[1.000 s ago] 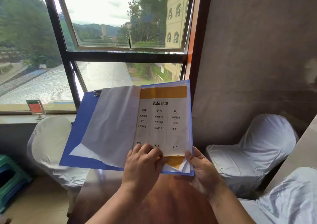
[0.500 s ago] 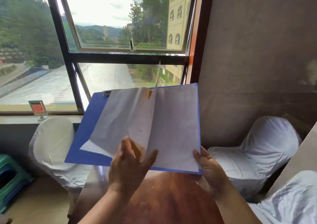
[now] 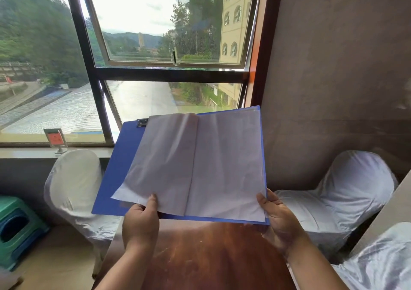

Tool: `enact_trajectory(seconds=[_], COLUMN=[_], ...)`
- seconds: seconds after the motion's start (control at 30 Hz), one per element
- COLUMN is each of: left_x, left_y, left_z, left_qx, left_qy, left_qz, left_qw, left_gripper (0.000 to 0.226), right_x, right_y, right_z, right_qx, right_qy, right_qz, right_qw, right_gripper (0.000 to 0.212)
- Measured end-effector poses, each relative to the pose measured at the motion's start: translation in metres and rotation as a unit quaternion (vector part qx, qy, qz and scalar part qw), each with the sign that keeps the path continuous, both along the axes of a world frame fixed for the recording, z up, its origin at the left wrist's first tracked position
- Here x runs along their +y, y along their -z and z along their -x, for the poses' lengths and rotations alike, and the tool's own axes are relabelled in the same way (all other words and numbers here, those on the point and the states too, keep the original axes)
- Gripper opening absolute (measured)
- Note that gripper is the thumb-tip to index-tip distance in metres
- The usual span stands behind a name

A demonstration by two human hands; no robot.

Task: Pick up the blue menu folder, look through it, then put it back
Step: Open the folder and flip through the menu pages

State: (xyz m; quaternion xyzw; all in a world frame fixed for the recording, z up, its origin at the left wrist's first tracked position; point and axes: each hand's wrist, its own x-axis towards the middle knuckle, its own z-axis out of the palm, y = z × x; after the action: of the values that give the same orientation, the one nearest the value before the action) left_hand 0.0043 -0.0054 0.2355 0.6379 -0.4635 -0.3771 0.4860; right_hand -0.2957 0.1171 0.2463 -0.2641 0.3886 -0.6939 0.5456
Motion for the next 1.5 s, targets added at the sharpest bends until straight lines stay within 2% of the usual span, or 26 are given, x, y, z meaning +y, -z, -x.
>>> enact_trajectory(seconds=[0.13, 0.2, 0.3, 0.37, 0.43, 0.47, 0.57, 0.63, 0.7, 0.83, 0.93, 1.0, 1.07, 1.1, 1.2, 1.27, 1.33, 1.37, 1.43, 1.5], left_x=[-0.001, -0.001, 0.004, 0.013, 0.025, 0.030, 0.045, 0.050, 0.052, 0.049, 0.046, 0.044, 0.041, 0.040, 0.036, 0.028, 0.018, 0.015, 0.016, 0.016], left_y=[-0.010, -0.020, -0.031, -0.036, -0.041, -0.043, -0.046, -0.043, -0.042, -0.041, -0.042, -0.042, -0.043, -0.043, -0.048, -0.048, -0.048, -0.048, -0.048, -0.043], left_z=[-0.005, -0.009, -0.009, 0.001, 0.019, 0.029, 0.056, 0.067, 0.071, 0.068, 0.069, 0.070, 0.067, 0.064, 0.053, 0.042, 0.029, 0.023, 0.015, 0.009], left_qx=[-0.022, -0.035, -0.149, -0.258, -0.350, -0.371, -0.387, -0.418, -0.431, -0.411, -0.404, -0.396, -0.360, -0.329, -0.180, -0.031, 0.113, 0.154, 0.154, 0.102], left_qy=[-0.032, -0.051, -0.047, 0.000, 0.076, 0.118, 0.215, 0.216, 0.205, 0.183, 0.183, 0.188, 0.188, 0.181, 0.121, 0.047, -0.005, -0.015, -0.017, -0.011], left_qz=[0.044, 0.059, 0.137, 0.251, 0.345, 0.371, 0.374, 0.355, 0.335, 0.357, 0.398, 0.421, 0.425, 0.413, 0.290, 0.190, 0.114, 0.095, 0.087, 0.086], left_qw=[0.998, 0.996, 0.978, 0.933, 0.868, 0.843, 0.815, 0.808, 0.812, 0.818, 0.803, 0.794, 0.809, 0.830, 0.932, 0.980, 0.987, 0.983, 0.984, 0.991], left_gripper=[0.032, 0.032, 0.037, 0.026, 0.010, 0.014, 0.047, 0.069, 0.076, 0.054, 0.032, 0.030, 0.032, 0.031, 0.032, 0.039, 0.049, 0.055, 0.070, 0.070], right_x=[0.000, 0.001, 0.004, 0.005, 0.003, 0.002, -0.003, -0.006, -0.006, -0.003, -0.001, 0.001, 0.005, 0.006, 0.010, 0.010, 0.010, 0.009, 0.008, 0.008], right_y=[0.003, 0.003, 0.000, -0.002, -0.004, -0.004, -0.001, 0.002, 0.002, -0.002, -0.004, -0.009, -0.014, -0.015, -0.016, -0.015, -0.015, -0.014, -0.014, -0.015], right_z=[0.001, 0.001, -0.002, -0.007, -0.014, -0.017, -0.023, -0.023, -0.023, -0.026, -0.028, -0.029, -0.028, -0.026, -0.018, -0.012, -0.007, -0.004, -0.002, -0.001], right_qx=[-0.002, -0.003, -0.008, -0.010, -0.011, -0.009, -0.012, -0.019, -0.015, 0.010, 0.008, 0.015, 0.031, 0.034, 0.032, 0.028, 0.025, 0.024, 0.021, 0.022], right_qy=[0.006, 0.013, 0.011, 0.007, 0.006, 0.007, 0.009, 0.000, -0.010, -0.029, -0.033, -0.034, -0.028, -0.024, -0.012, -0.010, -0.010, -0.008, -0.002, 0.004], right_qz=[0.001, -0.001, 0.000, 0.002, 0.003, 0.003, 0.004, 0.006, 0.007, 0.021, 0.020, 0.017, 0.015, 0.016, 0.019, 0.023, 0.028, 0.029, 0.028, 0.023], right_qw=[1.000, 1.000, 1.000, 1.000, 1.000, 1.000, 1.000, 1.000, 1.000, 0.999, 0.999, 0.999, 0.999, 0.999, 0.999, 0.999, 0.999, 0.999, 0.999, 0.999], right_gripper=[0.042, 0.041, 0.041, 0.041, 0.040, 0.039, 0.033, 0.033, 0.040, 0.059, 0.064, 0.067, 0.065, 0.062, 0.054, 0.049, 0.042, 0.038, 0.032, 0.031])
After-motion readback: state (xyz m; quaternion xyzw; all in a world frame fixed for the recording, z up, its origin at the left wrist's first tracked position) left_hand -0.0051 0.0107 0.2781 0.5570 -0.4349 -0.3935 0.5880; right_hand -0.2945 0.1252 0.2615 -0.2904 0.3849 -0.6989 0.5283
